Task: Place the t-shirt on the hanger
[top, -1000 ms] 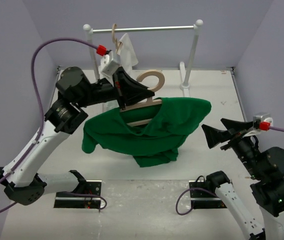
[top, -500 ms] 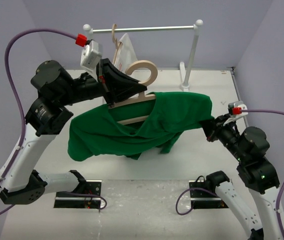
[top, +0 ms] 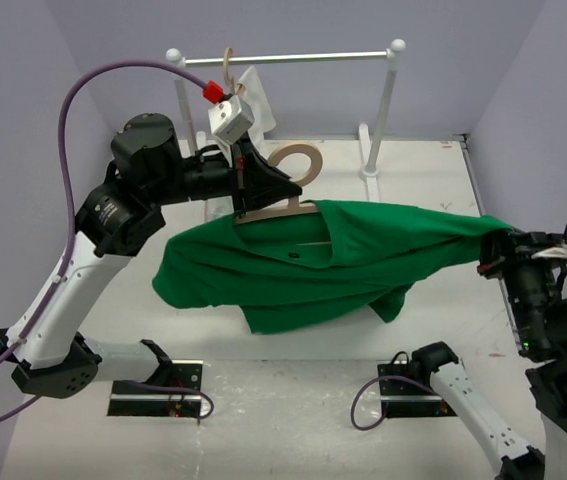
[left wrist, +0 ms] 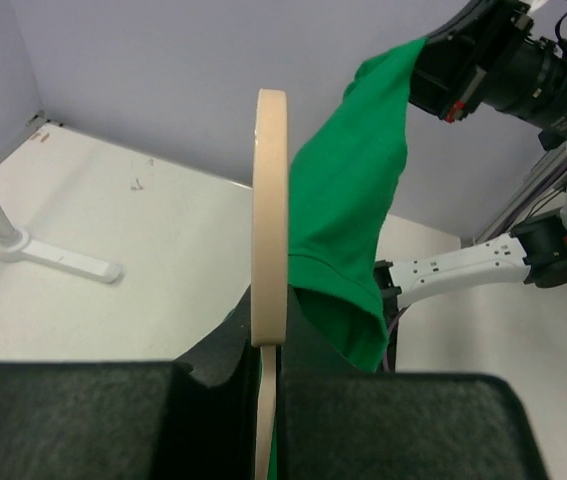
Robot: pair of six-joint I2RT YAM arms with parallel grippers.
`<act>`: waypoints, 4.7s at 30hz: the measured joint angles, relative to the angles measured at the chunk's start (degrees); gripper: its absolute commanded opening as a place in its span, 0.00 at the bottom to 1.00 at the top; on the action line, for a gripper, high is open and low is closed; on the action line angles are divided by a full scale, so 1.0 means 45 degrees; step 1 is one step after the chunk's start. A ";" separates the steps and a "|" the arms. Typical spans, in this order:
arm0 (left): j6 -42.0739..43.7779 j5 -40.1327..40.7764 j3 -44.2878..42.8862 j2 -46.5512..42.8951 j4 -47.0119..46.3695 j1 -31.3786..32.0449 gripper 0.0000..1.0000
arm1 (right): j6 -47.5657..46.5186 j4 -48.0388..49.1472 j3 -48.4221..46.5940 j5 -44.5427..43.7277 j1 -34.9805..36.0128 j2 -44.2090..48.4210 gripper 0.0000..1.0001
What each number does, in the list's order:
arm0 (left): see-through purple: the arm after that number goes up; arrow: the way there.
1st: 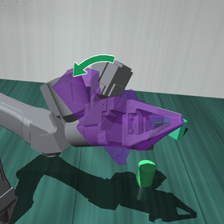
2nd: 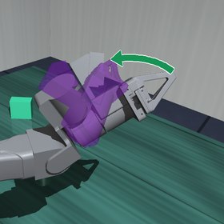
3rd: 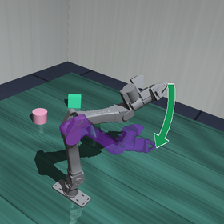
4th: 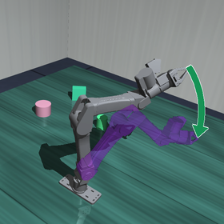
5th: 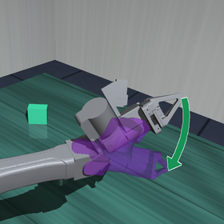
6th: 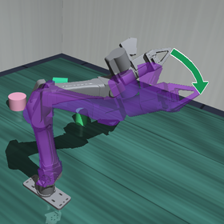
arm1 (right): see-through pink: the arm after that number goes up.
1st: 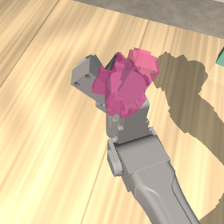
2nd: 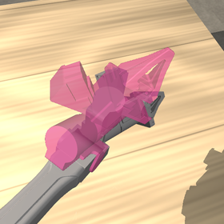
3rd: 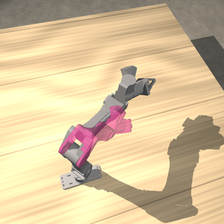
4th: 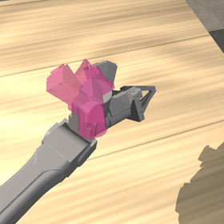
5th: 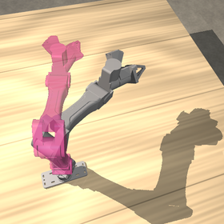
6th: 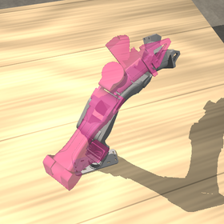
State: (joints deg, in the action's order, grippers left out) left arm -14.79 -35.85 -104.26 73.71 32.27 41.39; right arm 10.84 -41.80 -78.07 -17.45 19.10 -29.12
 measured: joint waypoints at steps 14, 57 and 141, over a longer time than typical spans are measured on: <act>0.0204 -0.0851 0.0018 0.0024 0.0544 -0.0286 0.00 | -0.0076 -0.0971 0.1906 0.1720 -0.2830 -0.3212 0.14; -0.3197 -0.6255 0.2146 0.0743 -0.5648 -0.1190 0.00 | -0.0567 -0.0546 -0.1144 1.0125 -0.3579 -0.0280 0.65; -0.0466 1.1543 1.4704 -1.1080 -0.0256 -0.0942 1.00 | 0.2066 0.3878 -0.4185 -0.0812 0.1850 -1.2921 0.00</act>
State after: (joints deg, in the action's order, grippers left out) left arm -16.88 16.09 -38.09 23.85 31.12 37.15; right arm 20.14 -24.35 -96.90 -21.10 27.42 -87.26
